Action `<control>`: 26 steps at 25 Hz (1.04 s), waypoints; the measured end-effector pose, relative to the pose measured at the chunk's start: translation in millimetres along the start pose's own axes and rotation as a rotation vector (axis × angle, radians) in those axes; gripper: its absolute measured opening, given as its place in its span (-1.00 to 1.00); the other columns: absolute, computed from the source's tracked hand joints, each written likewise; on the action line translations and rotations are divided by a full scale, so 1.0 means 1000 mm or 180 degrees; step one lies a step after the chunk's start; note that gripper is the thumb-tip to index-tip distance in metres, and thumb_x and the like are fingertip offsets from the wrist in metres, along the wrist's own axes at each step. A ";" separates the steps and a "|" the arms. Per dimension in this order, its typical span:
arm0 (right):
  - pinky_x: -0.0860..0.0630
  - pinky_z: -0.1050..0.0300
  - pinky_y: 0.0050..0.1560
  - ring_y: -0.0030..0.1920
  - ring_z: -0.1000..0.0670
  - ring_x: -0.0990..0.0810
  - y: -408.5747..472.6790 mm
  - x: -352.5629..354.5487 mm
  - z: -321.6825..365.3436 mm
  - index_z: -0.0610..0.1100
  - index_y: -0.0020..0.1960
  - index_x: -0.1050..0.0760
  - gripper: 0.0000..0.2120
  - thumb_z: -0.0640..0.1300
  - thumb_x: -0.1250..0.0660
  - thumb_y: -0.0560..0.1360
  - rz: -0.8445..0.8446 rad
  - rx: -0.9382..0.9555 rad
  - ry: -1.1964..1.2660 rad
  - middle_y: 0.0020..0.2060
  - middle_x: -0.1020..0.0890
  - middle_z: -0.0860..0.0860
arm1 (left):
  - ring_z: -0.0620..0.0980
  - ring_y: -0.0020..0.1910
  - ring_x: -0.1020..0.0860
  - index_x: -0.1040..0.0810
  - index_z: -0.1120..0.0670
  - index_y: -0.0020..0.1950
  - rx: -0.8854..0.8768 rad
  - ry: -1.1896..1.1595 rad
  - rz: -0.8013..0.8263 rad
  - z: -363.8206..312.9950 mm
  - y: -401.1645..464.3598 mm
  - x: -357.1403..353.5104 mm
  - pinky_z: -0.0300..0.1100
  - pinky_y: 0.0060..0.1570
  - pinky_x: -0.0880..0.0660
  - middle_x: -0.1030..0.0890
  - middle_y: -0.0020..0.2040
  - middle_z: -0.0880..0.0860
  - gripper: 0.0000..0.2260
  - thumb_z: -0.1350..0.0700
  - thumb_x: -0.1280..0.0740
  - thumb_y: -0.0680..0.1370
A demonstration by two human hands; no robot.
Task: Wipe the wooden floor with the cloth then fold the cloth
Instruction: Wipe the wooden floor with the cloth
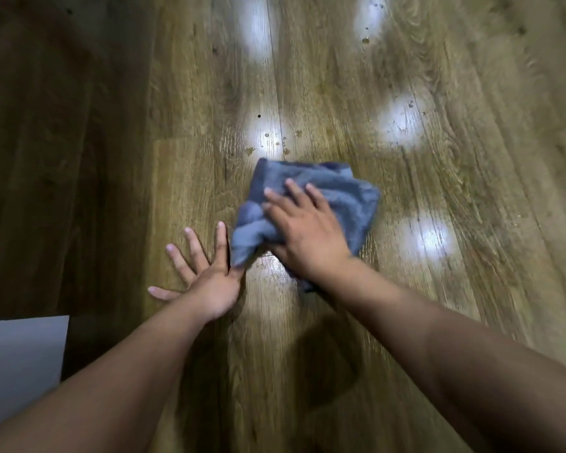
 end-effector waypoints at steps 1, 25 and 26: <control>0.06 -0.14 0.55 0.58 -0.15 -0.09 -0.011 -0.002 0.003 -0.04 0.48 -0.33 -0.40 0.21 -0.26 0.54 0.0040 0.0203 -0.0052 0.55 -0.27 0.03 | 0.13 0.49 0.56 0.41 -0.49 0.45 0.0027 0.0024 -0.0061 -0.001 0.001 -0.001 0.62 0.29 0.25 0.61 0.49 -0.13 -0.37 -0.20 -0.06 0.68; 0.02 -0.32 0.49 0.56 -0.22 -0.08 0.113 0.021 -0.099 0.00 0.41 -0.33 -0.49 0.15 -0.28 0.53 -0.0360 -0.1731 0.0105 0.55 -0.25 0.06 | 0.05 0.63 0.02 -0.24 -0.11 0.58 -0.0522 0.0308 -0.2169 0.000 0.072 0.035 0.31 0.52 0.09 -0.14 0.64 0.02 -0.43 -0.21 0.02 0.57; 0.02 -0.30 0.50 0.57 -0.20 -0.07 0.123 0.020 -0.084 0.01 0.42 -0.32 -0.48 0.15 -0.29 0.53 -0.0290 -0.1512 0.0081 0.56 -0.23 0.07 | 0.05 0.63 0.02 -0.25 -0.12 0.58 -0.0539 0.0303 -0.2177 0.000 0.071 0.035 0.30 0.52 0.10 -0.14 0.64 0.02 -0.43 -0.21 0.01 0.57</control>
Point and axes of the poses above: each hand's wrist, its own y-axis towards the middle knuckle, its own x-axis out of the back of the hand, z = x × y, the point moved 2 cm from there along y, towards the middle knuckle
